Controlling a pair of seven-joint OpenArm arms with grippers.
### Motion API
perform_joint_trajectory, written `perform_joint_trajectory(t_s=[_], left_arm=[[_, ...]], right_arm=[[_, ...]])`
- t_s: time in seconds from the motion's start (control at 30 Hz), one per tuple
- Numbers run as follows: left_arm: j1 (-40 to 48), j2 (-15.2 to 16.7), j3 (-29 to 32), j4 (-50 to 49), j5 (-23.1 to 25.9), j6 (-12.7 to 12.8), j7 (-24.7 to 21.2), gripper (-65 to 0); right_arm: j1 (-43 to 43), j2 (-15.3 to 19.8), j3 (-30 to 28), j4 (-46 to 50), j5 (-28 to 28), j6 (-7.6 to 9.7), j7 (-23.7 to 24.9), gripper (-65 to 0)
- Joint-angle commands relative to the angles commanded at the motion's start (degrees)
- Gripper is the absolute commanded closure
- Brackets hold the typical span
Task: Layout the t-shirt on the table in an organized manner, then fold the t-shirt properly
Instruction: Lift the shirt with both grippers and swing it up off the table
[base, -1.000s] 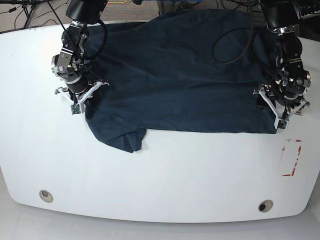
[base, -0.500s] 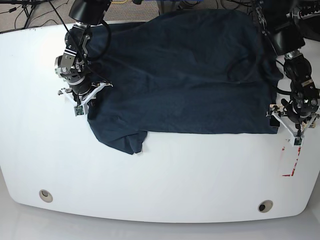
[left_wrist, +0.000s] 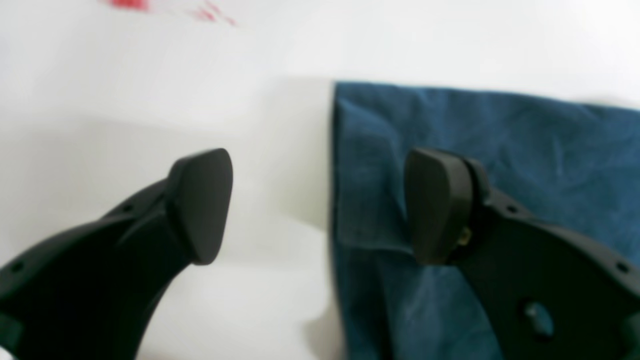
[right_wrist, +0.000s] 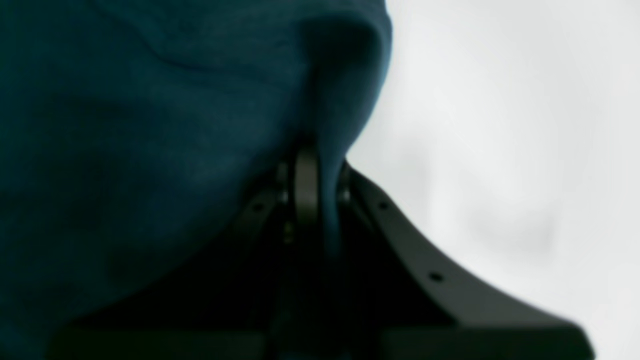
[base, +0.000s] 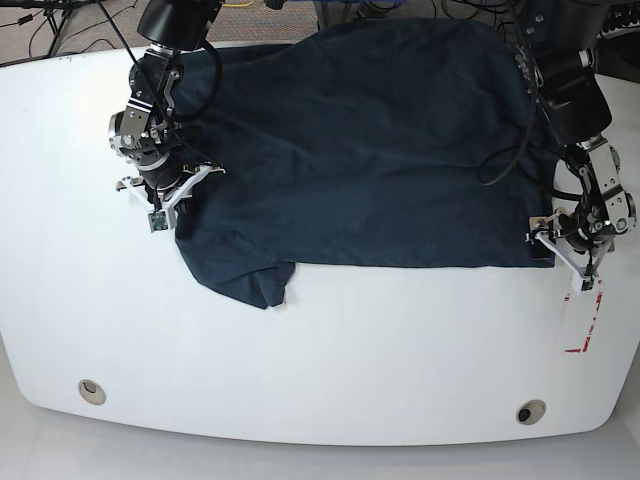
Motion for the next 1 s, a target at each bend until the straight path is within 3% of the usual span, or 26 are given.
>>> perform_joint_trajectory(t_s=[0.2, 0.27, 0.43, 0.47, 0.57, 0.8, 1.0], left_arm=[[-0.3, 0.0, 2.8, -2.3, -0.1, -0.6, -0.2, -50.3], [-0.1, 0.1, 3.9, -2.2, -0.1, -1.1, -0.2, -46.8], [0.1, 0.1, 5.9, -2.4, -0.1, -1.5, -0.2, -20.8], [0.1, 0.2, 6.0, -2.3, -0.1, -1.5, -0.2, -11.8], [0.2, 0.9, 6.2, -2.2, 0.2, -1.6, -0.1, 0.0], [0.8, 1.0, 5.8, 1.5, 0.2, -1.6, 0.1, 0.0], [4.1, 1.0, 5.8, 10.3, 0.0, -1.6, 0.4, 0.0]], right_arm=[[0.7, -0.1, 0.0, 0.1, -0.2, 0.0, 0.0, -2.7], [0.8, -0.1, 0.0, 0.1, -0.2, 0.0, 0.0, -2.7], [1.1, -0.1, 0.0, 0.1, -0.1, 0.0, 0.0, -2.7], [1.4, -0.1, 0.0, 0.1, -0.3, 0.0, 0.0, -2.7], [1.7, -0.1, 0.0, 0.2, -0.3, 0.0, 0.0, -2.7], [1.7, -0.1, 0.0, 0.3, -0.3, 0.0, -0.1, -2.7], [1.6, -0.1, 0.0, 1.8, -0.3, 0.0, -0.1, -2.5]])
